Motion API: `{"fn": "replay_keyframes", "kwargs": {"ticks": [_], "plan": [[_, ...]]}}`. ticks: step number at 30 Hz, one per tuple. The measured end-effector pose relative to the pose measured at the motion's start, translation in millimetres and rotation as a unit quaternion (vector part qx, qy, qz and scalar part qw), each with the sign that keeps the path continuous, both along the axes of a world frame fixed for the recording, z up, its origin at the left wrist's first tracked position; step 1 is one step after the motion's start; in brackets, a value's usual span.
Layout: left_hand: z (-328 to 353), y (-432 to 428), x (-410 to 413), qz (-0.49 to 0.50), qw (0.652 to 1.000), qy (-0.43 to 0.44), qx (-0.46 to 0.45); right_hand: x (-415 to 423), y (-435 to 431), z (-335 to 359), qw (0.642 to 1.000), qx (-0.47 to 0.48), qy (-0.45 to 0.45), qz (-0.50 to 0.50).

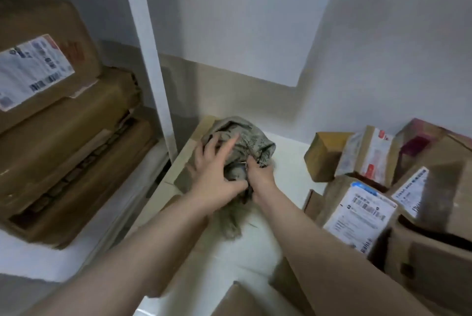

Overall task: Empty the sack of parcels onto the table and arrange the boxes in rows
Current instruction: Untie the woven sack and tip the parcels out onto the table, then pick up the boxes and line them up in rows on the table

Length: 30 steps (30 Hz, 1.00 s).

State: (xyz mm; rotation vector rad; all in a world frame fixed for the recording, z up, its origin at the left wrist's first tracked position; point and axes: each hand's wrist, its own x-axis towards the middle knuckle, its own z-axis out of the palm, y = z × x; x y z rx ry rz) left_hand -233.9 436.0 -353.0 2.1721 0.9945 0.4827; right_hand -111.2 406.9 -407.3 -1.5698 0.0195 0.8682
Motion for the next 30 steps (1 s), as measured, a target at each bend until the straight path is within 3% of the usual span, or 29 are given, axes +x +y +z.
{"fn": "replay_keyframes", "kwargs": {"ticks": [3, 7, 12, 17, 24, 30], "plan": [[-32.2, 33.0, 15.0, -0.005, 0.983, 0.159, 0.095, 12.4, 38.4, -22.1, 0.999, 0.024, 0.032, 0.002], [-77.7, 84.4, 31.5, -0.014, 0.963, 0.211, 0.165, 27.0, 75.3, -37.4, 0.996, 0.023, 0.022, 0.088], [-109.4, 120.3, 50.1, -0.027, 0.972, 0.193, 0.134, 47.5, 98.4, -60.4, 0.995, -0.029, -0.041, 0.091], [-96.9, 110.5, 56.2, -0.003, 0.966, 0.218, 0.139, 43.9, 77.4, -50.7, 0.986, -0.099, -0.103, 0.086], [-40.2, 35.9, 47.5, 0.013, 0.969, 0.197, 0.148, 30.0, -0.1, 2.8, 0.964, -0.175, -0.165, 0.113], [-4.2, -63.3, 35.9, 0.034, 0.973, 0.224, 0.044, 7.8, -93.9, 70.9, 0.937, -0.161, -0.263, 0.165]]}}
